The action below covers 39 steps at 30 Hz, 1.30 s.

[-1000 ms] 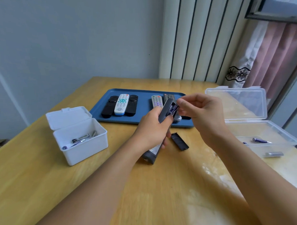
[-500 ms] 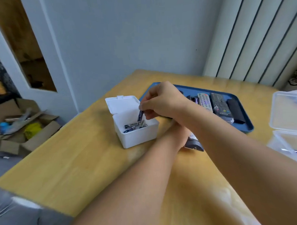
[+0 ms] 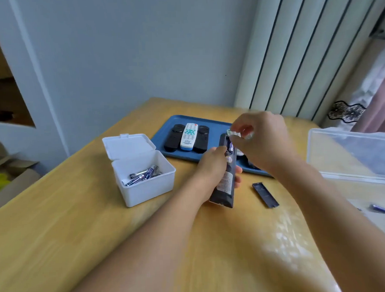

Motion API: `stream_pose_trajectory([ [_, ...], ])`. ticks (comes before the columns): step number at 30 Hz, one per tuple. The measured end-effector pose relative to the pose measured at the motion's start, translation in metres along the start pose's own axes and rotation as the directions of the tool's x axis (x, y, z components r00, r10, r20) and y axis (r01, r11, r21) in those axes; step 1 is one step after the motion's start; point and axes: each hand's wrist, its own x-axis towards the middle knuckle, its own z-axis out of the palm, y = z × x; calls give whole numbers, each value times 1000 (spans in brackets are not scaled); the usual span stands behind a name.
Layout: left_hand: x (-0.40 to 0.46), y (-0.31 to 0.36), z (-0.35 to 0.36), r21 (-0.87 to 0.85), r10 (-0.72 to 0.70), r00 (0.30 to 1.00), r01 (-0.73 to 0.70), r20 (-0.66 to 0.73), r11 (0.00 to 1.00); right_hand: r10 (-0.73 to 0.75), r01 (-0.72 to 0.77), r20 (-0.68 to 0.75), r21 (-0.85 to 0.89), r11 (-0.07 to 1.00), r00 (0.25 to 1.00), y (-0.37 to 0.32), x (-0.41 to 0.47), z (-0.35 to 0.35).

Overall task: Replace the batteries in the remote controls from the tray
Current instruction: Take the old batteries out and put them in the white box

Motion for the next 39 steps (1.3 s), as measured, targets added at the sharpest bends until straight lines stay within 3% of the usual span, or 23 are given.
stream_pose_trajectory([
  [3,0,-2,10,79,73,996,-77,56,994,85,-86,-37,-36,996,996,36,-28,-11],
  [7,-6,-2,17,217,147,979,-174,139,960,50,-46,-70,54,997,996,46,-47,-12],
  [15,-15,-4,30,406,319,937,-348,140,845,-49,40,-57,-145,989,997,49,-48,-15],
  [25,-14,-6,28,545,340,926,-372,165,751,-22,24,12,-204,979,1000,55,-46,-2],
  [31,-15,-2,27,626,391,903,-411,179,663,-18,10,-39,-195,981,999,53,-47,6],
  [39,-15,-1,25,551,351,928,-360,127,753,-48,35,-71,-173,984,996,53,-46,8],
])
